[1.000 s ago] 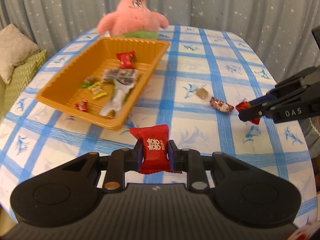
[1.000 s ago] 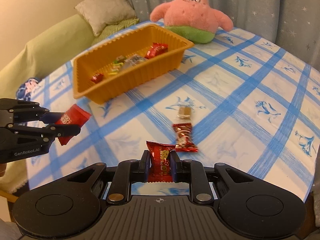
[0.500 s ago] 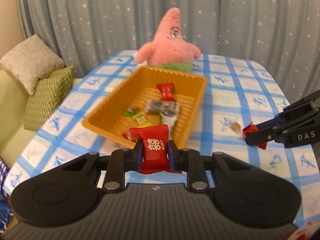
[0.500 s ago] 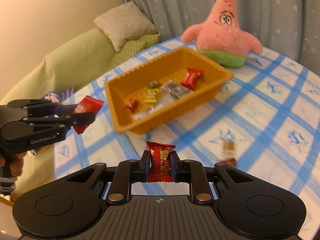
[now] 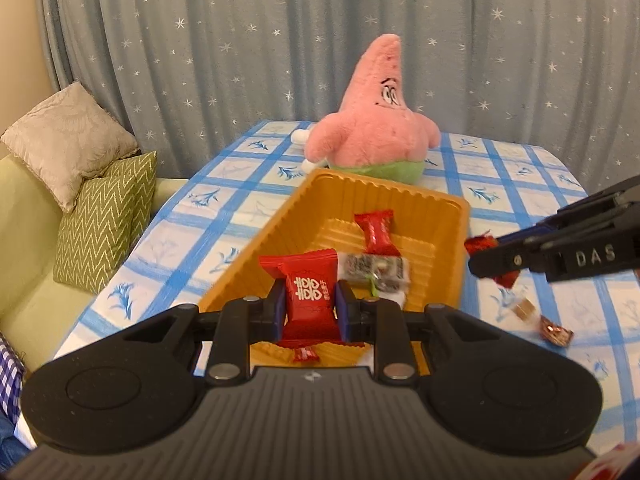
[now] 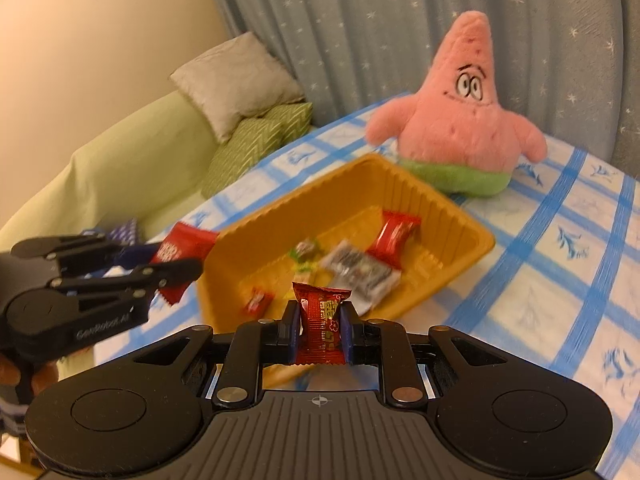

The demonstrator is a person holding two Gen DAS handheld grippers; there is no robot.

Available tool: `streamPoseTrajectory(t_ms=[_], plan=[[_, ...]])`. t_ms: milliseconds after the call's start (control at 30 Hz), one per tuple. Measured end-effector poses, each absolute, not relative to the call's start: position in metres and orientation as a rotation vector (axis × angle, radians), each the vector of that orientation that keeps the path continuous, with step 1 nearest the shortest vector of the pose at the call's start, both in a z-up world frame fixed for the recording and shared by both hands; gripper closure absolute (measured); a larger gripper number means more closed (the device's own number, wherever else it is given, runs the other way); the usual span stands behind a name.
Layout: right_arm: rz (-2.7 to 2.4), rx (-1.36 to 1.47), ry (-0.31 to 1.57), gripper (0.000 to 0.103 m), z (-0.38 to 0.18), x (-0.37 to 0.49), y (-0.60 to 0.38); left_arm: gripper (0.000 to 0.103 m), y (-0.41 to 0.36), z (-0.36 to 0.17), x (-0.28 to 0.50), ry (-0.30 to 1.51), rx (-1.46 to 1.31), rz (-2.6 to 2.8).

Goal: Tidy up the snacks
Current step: 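Carry both red candies over the orange tray, then open the right tool to drop the red twist candy while the left tool drops its candy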

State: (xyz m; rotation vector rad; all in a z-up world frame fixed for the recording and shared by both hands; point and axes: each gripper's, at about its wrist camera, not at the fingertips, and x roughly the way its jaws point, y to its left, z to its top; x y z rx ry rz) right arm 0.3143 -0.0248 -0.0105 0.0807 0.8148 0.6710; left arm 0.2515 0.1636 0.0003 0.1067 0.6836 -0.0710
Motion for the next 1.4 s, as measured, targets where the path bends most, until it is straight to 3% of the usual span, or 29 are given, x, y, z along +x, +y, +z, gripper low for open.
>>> streamPoseTrajectory(t_ms=[400, 1000, 1100, 1167, 1233, 1400], plan=[[0.534, 0.114, 0.827, 0.082, -0.033, 0.39, -0.025, 0.08, 0.173, -0.024, 0.304, 0.729, 0.097, -0.069], [0.502, 0.067, 0.869, 0.081, -0.063, 0.427, -0.016, 0.08, 0.172, -0.051, 0.336, 0.79, 0.087, -0.069], [0.488, 0.073, 0.88, 0.076, -0.064, 0.428, -0.017, 0.08, 0.171, -0.052, 0.336, 0.794, 0.085, -0.067], [0.483, 0.082, 0.867, 0.059, -0.063, 0.427, -0.02, 0.08, 0.171, -0.053, 0.336, 0.796, 0.085, -0.066], [0.474, 0.089, 0.846, 0.048, -0.06, 0.423, -0.023, 0.08, 0.172, -0.053, 0.335, 0.797, 0.083, -0.065], [0.484, 0.104, 0.842, 0.047, -0.056, 0.417, -0.029, 0.08, 0.173, -0.053, 0.334, 0.798, 0.078, -0.061]])
